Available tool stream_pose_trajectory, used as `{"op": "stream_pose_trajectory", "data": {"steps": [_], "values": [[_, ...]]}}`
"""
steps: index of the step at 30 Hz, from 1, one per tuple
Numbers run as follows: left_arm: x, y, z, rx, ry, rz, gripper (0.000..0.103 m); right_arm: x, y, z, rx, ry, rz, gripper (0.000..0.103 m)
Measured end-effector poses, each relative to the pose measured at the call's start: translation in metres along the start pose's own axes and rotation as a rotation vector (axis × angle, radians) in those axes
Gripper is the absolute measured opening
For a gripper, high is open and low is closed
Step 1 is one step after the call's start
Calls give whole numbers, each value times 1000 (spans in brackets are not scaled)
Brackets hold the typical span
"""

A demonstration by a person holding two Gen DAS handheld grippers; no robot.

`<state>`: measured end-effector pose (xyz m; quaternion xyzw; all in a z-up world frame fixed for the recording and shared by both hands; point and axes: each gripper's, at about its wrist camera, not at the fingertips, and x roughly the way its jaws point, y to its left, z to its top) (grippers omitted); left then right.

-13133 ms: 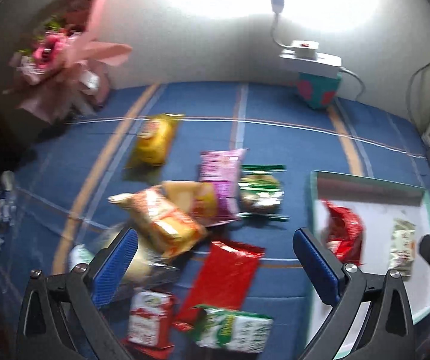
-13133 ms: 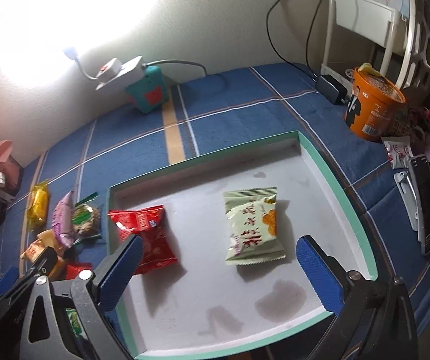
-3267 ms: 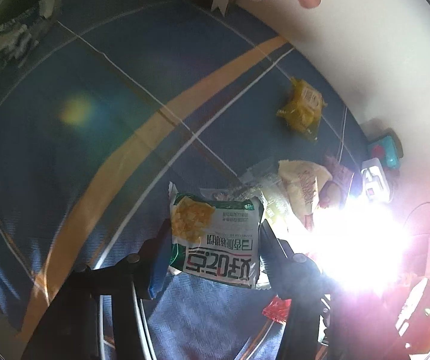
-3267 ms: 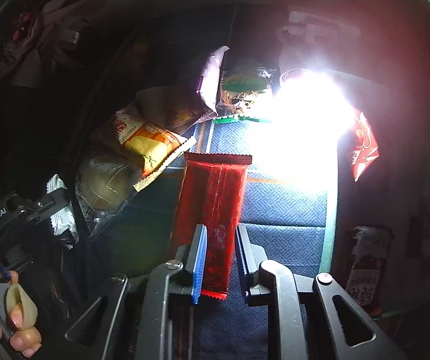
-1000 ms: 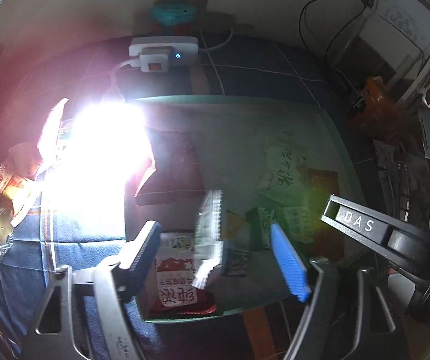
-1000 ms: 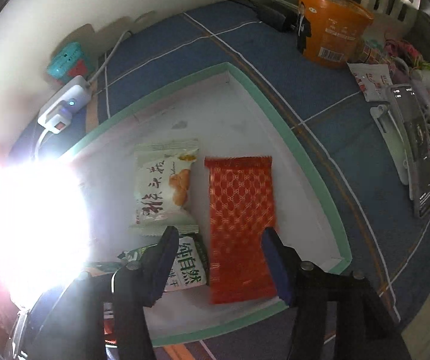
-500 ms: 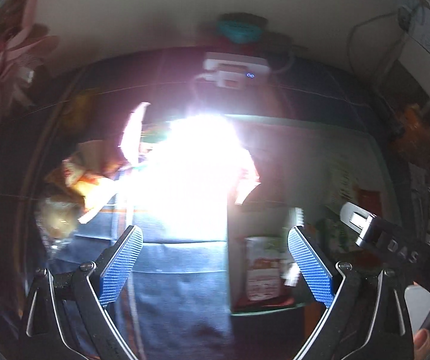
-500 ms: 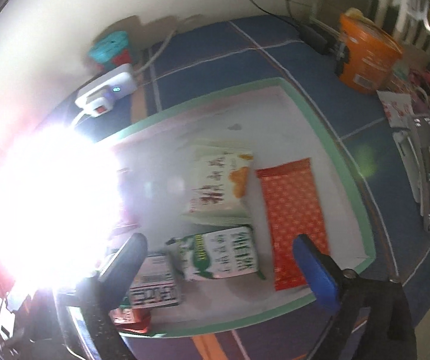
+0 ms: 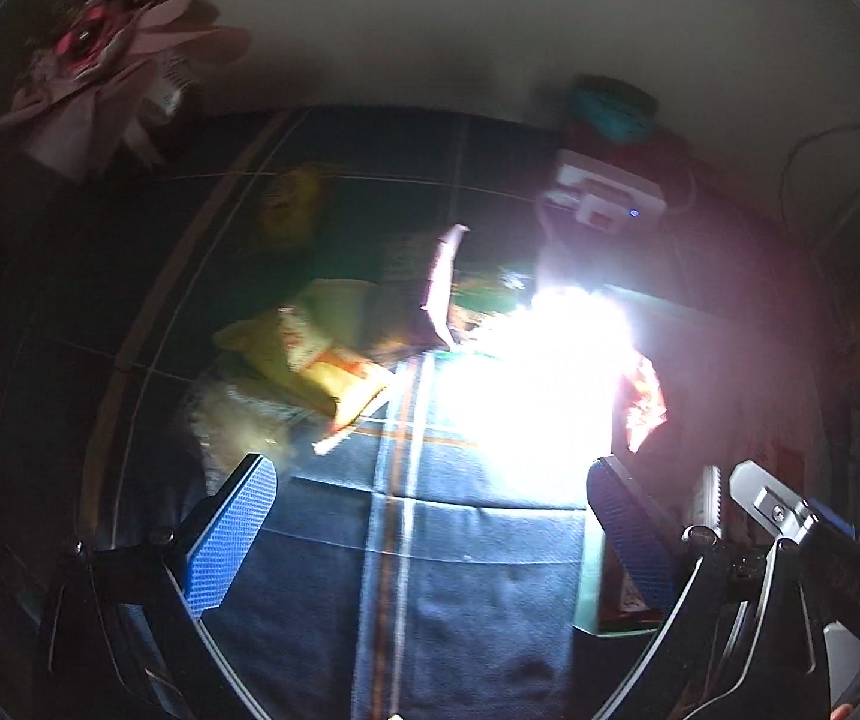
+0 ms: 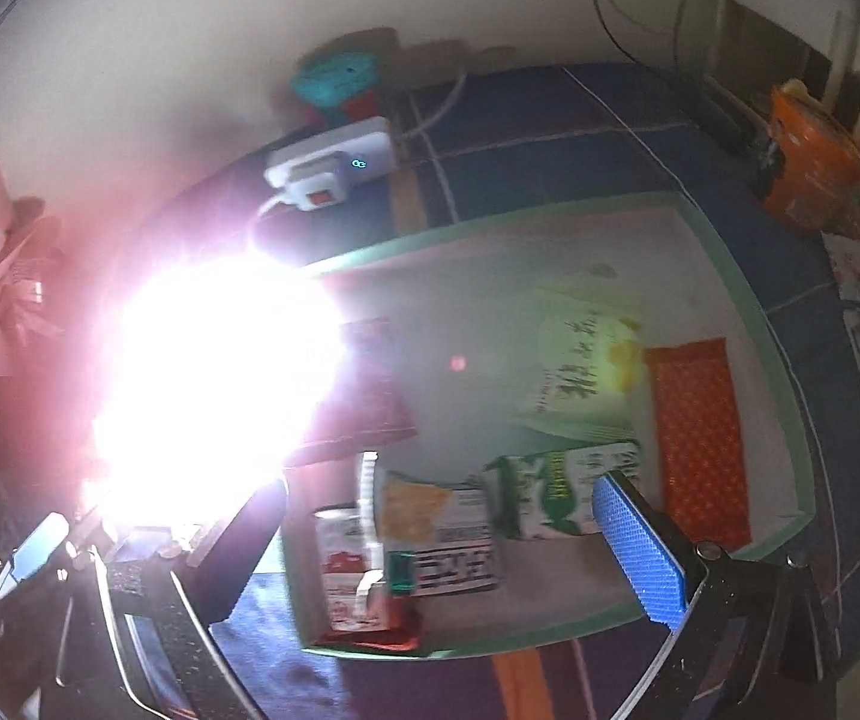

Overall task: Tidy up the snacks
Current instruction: 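Grasp the yellow-orange bag with the right tool while the left tool grasps the clear bun bag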

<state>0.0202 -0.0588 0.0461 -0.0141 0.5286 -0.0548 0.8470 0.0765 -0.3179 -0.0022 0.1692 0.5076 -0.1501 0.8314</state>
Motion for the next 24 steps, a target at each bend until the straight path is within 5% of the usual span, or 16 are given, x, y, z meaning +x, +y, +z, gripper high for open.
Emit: {"op": "stream_pose_trajectory", "data": {"steps": [10, 18, 24], "values": [[14, 99, 7, -201, 45, 48, 103, 5, 83, -13, -140, 19, 69, 103], [46, 146, 7, -355, 124, -4, 103, 38, 161, -19, -263, 86, 112, 102], [68, 164, 8, -441, 161, -48, 103, 68, 189, -15, -319, 123, 124, 89]]}}
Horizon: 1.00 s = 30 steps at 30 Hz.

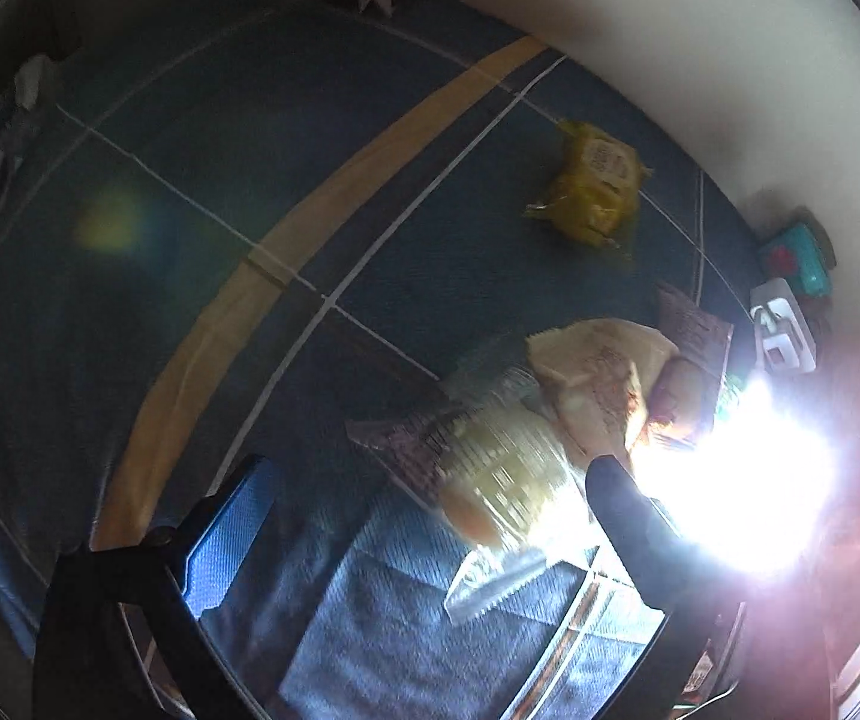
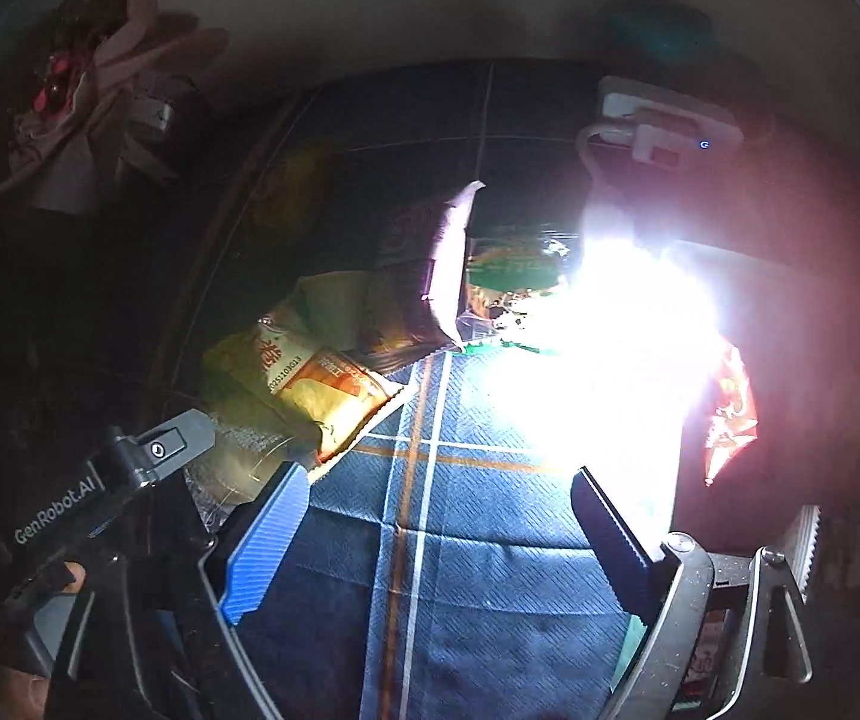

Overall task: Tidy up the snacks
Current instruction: 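Grasp the yellow-orange bag with the right tool while the left tool grasps the clear bun bag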

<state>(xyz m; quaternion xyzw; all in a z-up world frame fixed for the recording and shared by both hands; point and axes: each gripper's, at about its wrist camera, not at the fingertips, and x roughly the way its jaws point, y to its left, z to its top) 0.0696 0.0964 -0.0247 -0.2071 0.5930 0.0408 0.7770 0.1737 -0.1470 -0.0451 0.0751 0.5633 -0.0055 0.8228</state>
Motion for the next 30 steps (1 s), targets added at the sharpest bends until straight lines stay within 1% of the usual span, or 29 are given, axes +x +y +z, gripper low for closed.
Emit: {"op": "stream_pose_trajectory", "data": {"steps": [3, 4, 5, 8, 10, 14, 17, 22, 24, 30], "values": [[7, 1, 2, -8, 21, -21, 102, 14, 6, 6, -21, 9, 11, 84], [10, 1, 3, -6, 27, -25, 100, 18, 8, 10, -26, 10, 13, 83], [12, 1, 3, -6, 32, -29, 96, 21, 10, 13, -35, 10, 16, 83], [17, 3, 6, -28, 43, -47, 88, 28, 20, 20, -77, 5, 9, 80], [21, 4, 13, -33, 43, -46, 85, 33, 29, 22, -100, 6, 4, 79], [18, 7, 18, -28, 27, -34, 81, 42, 43, 27, -129, 12, 9, 77], [14, 11, 21, -38, 16, -22, 80, 48, 53, 30, -157, 14, 14, 74], [17, 20, 24, -82, 29, -54, 80, 62, 73, 41, -202, 19, 18, 73], [18, 23, 25, -94, 36, -68, 80, 69, 81, 43, -217, 25, 17, 68], [22, 28, 26, -103, 54, -91, 78, 82, 94, 49, -237, 21, 10, 64]]}}
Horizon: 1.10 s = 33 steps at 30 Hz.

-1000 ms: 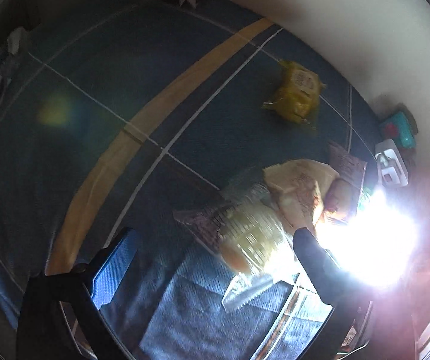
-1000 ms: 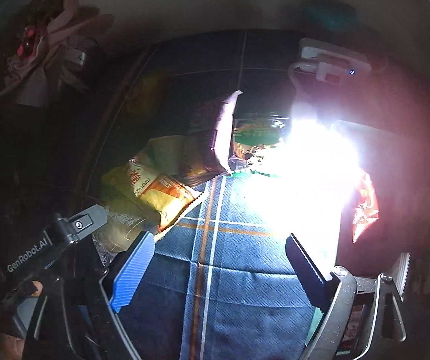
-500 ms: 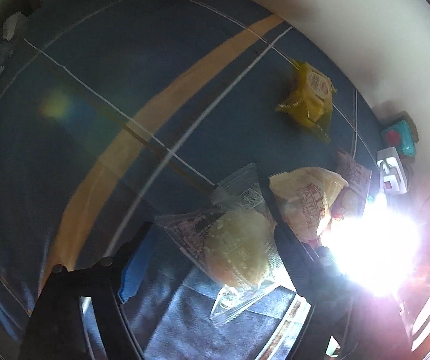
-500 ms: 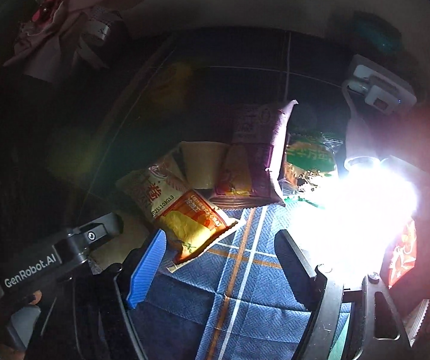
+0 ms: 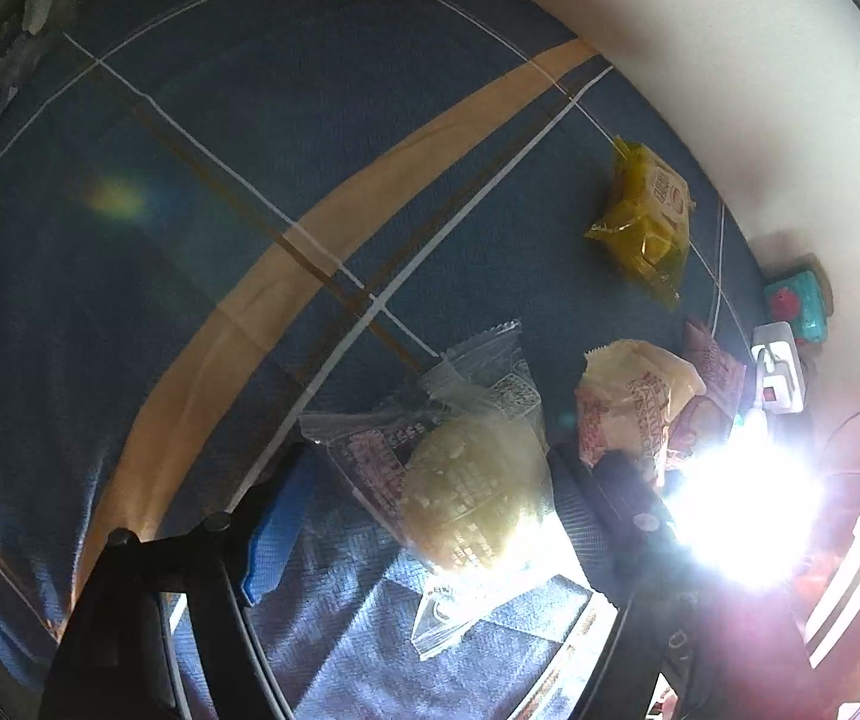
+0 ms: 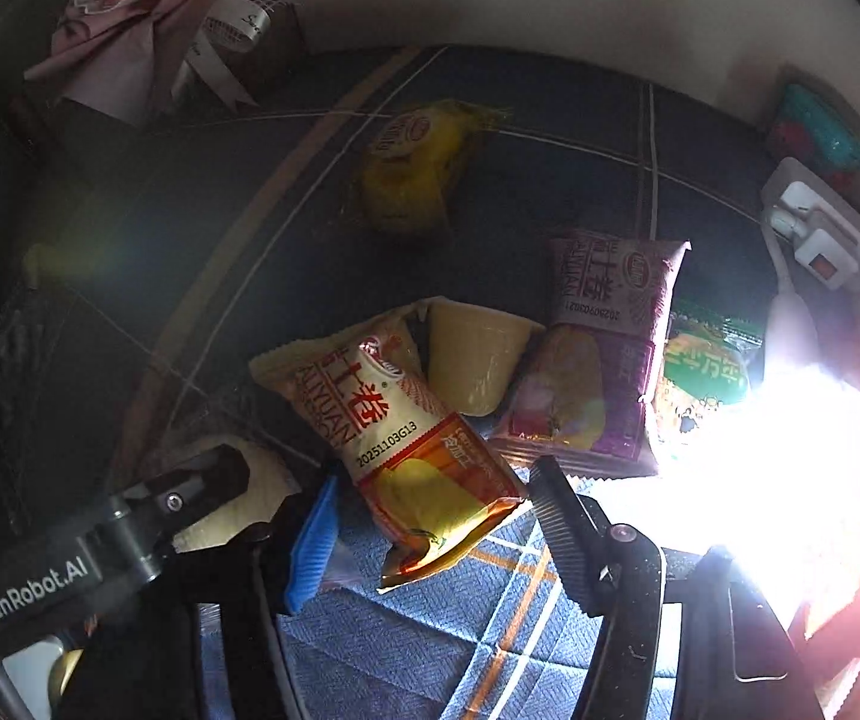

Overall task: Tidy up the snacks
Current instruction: 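Grasp the yellow-orange bag with the right tool while the left tool grasps the clear bun bag, then carry both bags into the tray and open both tools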

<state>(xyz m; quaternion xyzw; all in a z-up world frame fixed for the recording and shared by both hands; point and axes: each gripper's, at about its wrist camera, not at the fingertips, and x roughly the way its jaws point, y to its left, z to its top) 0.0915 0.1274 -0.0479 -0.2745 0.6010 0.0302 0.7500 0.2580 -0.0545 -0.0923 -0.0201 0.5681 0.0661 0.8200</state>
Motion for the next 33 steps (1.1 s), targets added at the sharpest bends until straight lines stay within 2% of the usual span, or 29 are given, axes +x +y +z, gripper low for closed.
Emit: {"op": "stream_pose_trajectory", "data": {"steps": [3, 4, 8, 23, 33], "values": [[0, -1, -1, -6, 5, -42, 61, 2, 1, -1, -11, -1, -3, 58], [-1, -1, -2, -7, 7, -50, 57, 2, 2, -2, -22, 0, 2, 49], [-1, -5, -5, -1, 2, -48, 52, 2, 2, -9, -14, 3, 19, 47], [-5, -22, -12, 3, -20, -37, 49, -9, -34, -35, 61, 20, 88, 45], [-26, -49, -30, 80, -55, -64, 49, -31, -60, -55, 89, -1, 95, 45]]}}
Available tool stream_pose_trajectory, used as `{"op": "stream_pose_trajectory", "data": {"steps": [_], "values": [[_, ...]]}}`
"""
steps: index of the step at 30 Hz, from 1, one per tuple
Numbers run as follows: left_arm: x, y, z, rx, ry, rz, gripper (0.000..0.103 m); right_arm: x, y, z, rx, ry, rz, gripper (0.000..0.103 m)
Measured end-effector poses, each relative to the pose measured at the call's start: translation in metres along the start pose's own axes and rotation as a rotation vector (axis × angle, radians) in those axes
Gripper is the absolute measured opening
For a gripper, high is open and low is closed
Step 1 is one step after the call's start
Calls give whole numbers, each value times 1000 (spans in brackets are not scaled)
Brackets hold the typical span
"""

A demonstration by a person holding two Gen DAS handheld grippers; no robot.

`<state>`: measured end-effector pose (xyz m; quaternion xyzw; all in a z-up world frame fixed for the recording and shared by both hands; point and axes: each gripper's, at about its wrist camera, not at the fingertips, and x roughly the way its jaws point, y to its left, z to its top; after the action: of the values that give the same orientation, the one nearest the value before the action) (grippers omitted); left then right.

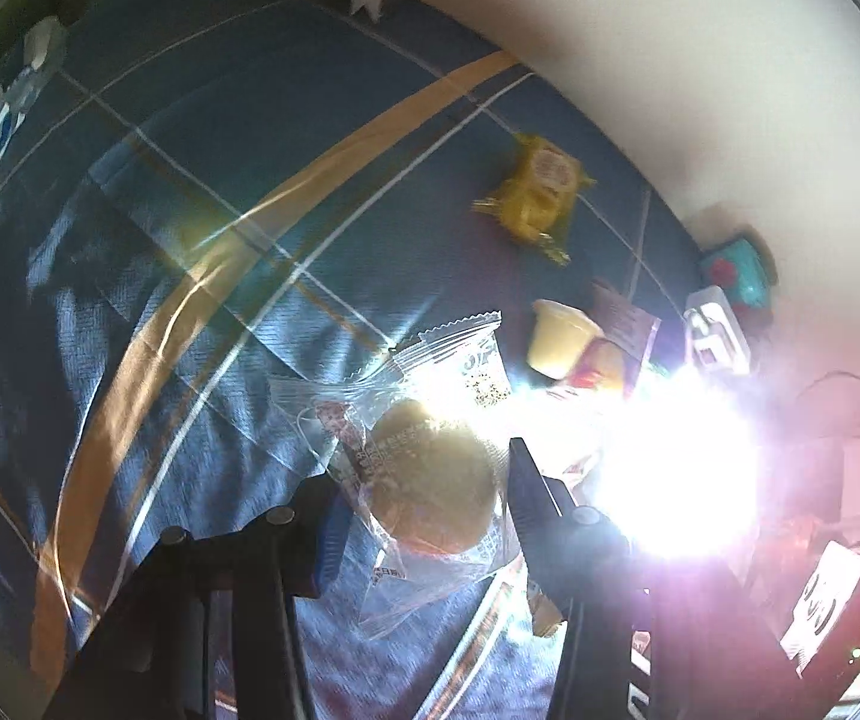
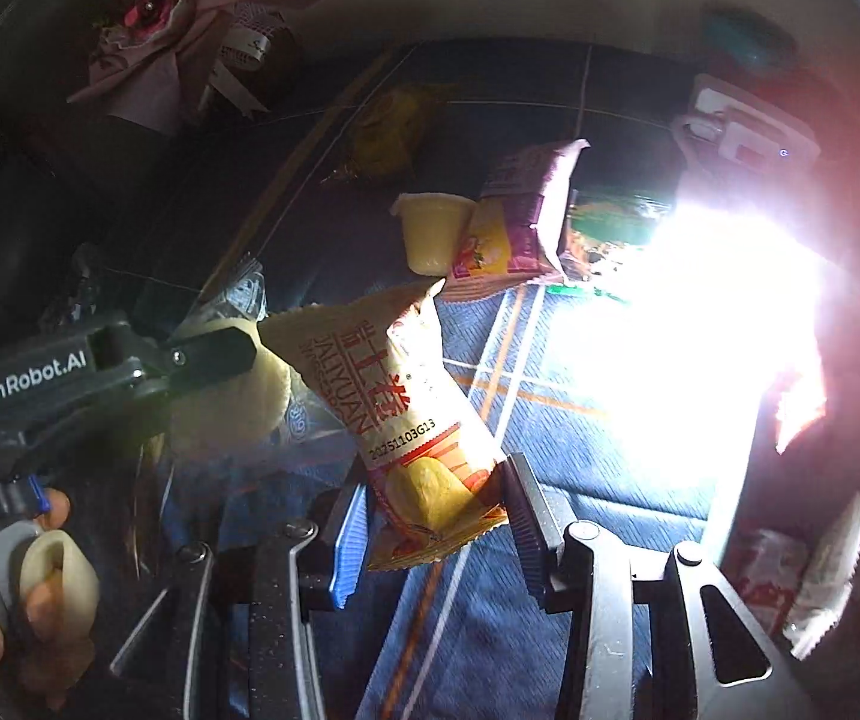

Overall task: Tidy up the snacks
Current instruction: 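Carry both bags into the tray and open both tools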

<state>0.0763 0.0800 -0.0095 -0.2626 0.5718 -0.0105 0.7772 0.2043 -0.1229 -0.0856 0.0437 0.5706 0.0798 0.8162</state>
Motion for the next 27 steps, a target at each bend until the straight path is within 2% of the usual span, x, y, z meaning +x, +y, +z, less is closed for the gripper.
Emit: {"op": "stream_pose_trajectory", "data": {"steps": [6, 11, 17, 22, 25, 27], "values": [[-18, -27, -12, 72, -37, -15, 49, -20, -20, -19, 30, -32, 4, 45], [-27, -58, -29, 145, -60, -35, 49, -46, -51, -32, 75, -81, -10, 45], [-23, -97, -53, 223, -35, -77, 49, -76, -101, -44, 166, -146, -29, 45], [-17, -139, -74, 339, -22, -98, 49, -112, -155, -53, 278, -207, -88, 45], [-9, -160, -84, 398, -6, -117, 49, -117, -185, -55, 362, -222, -117, 45], [3, -175, -91, 431, 11, -117, 49, -114, -192, -53, 407, -217, -145, 45]]}}
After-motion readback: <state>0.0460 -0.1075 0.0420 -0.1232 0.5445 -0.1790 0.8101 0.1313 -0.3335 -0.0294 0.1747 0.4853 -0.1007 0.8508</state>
